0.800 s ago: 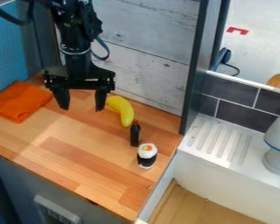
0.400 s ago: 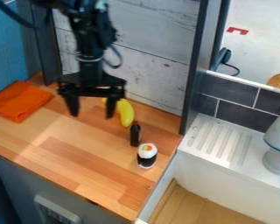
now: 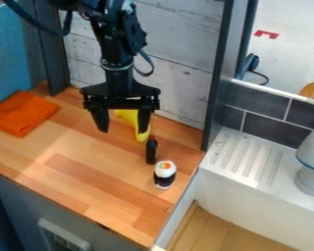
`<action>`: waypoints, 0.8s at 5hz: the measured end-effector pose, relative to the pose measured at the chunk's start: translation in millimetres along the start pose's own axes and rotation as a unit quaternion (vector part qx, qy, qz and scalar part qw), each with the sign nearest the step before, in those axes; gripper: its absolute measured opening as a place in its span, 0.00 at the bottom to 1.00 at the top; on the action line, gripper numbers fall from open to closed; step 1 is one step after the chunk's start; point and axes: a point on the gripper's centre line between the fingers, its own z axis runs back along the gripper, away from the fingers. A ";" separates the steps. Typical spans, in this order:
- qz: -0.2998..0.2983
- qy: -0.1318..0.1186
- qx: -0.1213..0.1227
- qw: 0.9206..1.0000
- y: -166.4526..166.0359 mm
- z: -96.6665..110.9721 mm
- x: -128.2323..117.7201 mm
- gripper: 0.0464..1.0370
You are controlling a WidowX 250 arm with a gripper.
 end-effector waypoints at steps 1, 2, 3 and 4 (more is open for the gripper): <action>-0.013 -0.002 -0.004 1.000 -13.7 -8.1 4.2 0.96; -0.029 -0.005 -0.008 1.000 -27.9 -25.7 13.1 0.96; -0.045 -0.004 -0.009 0.999 -37.9 -40.0 19.0 0.96; -0.052 0.003 -0.006 0.999 -41.4 -51.3 22.1 0.92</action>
